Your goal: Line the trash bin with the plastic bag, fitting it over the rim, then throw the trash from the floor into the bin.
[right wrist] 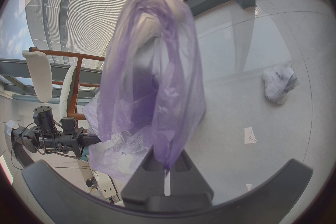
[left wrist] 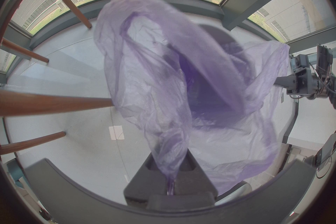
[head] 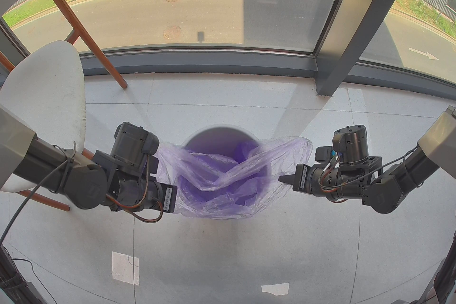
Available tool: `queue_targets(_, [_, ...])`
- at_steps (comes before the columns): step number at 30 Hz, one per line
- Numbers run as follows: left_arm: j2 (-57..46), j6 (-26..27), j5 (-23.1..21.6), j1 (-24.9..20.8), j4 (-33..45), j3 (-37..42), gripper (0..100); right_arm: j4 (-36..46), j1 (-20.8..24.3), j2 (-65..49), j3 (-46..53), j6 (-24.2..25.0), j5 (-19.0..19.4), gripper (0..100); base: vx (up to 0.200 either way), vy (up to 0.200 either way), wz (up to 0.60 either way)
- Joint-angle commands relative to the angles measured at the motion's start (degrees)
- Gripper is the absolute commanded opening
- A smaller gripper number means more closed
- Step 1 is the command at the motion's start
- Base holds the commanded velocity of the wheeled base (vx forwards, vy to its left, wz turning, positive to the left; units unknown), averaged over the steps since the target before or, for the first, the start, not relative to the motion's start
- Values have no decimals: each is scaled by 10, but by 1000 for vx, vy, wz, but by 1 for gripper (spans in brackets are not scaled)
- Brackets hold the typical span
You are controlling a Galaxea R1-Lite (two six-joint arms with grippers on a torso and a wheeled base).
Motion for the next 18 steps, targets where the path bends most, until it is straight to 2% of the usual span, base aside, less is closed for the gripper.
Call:
queue_targets(1, [-24, 0, 11, 2, -19, 55, 0, 0, 0, -7, 24, -9, 1, 0, 0, 0, 0])
queue_targets(6, [-15, 1, 27, 0, -75, 95, 0, 0, 5, 4, 39, -24, 1, 0, 0, 0, 0])
queue_targets(8, [-15, 1, 27, 0, -75, 95, 0, 0, 5, 4, 39, -24, 1, 0, 0, 0, 0])
queue_targets(9, [-9, 3, 36, 0, -97, 110, 0, 0, 4, 14, 50, -42, 0, 0, 0, 0, 0])
queue_targets(18, [22, 17, 37, 4, -113, 110, 0, -1, -11, 33, 57, -60, 0, 0, 0, 0, 0])
